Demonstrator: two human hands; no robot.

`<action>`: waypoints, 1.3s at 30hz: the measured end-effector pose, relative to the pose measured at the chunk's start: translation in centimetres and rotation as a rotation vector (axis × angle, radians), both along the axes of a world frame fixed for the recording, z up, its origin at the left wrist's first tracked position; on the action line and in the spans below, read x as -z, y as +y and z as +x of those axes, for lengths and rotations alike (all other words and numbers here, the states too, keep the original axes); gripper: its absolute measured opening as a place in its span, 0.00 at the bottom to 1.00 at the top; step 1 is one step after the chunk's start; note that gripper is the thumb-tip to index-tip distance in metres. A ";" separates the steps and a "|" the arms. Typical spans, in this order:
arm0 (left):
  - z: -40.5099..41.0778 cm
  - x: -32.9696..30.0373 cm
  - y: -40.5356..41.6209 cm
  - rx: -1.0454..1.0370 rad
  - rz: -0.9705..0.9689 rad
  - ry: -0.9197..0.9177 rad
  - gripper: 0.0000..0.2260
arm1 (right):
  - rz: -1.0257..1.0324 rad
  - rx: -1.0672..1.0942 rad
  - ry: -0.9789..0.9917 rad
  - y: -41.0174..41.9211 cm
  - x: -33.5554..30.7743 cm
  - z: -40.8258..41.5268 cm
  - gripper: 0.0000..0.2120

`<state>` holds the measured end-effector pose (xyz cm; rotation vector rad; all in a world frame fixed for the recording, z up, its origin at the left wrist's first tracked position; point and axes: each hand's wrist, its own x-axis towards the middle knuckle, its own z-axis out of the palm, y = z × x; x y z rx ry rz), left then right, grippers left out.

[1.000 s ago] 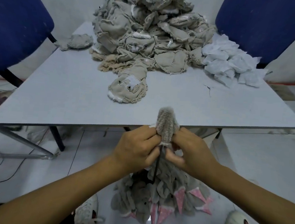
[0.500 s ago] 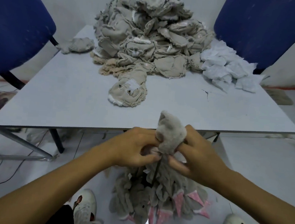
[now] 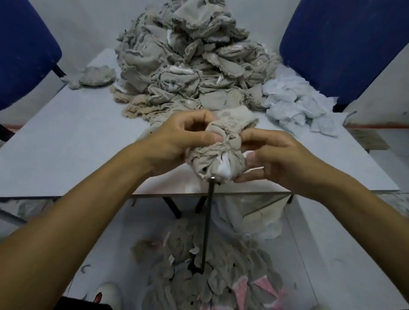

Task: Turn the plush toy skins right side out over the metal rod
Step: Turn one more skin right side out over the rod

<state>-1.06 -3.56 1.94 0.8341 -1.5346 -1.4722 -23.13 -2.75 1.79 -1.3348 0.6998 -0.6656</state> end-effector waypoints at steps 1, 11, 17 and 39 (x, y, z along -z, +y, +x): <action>-0.5 0.2 -0.2 -0.029 0.004 -0.001 0.07 | 0.014 -0.030 -0.024 -0.1 0.2 -0.3 0.12; -4.5 1.6 -1.6 -0.571 -0.137 -0.260 0.07 | -0.147 0.333 0.092 -1.3 2.3 1.0 0.03; -4.2 1.2 -1.3 -0.275 -0.030 -0.133 0.05 | -0.201 0.562 0.103 -2.2 2.7 1.2 0.05; -1.0 0.7 -1.2 0.049 0.236 0.195 0.06 | -0.151 0.208 -0.135 -1.3 2.6 0.7 0.09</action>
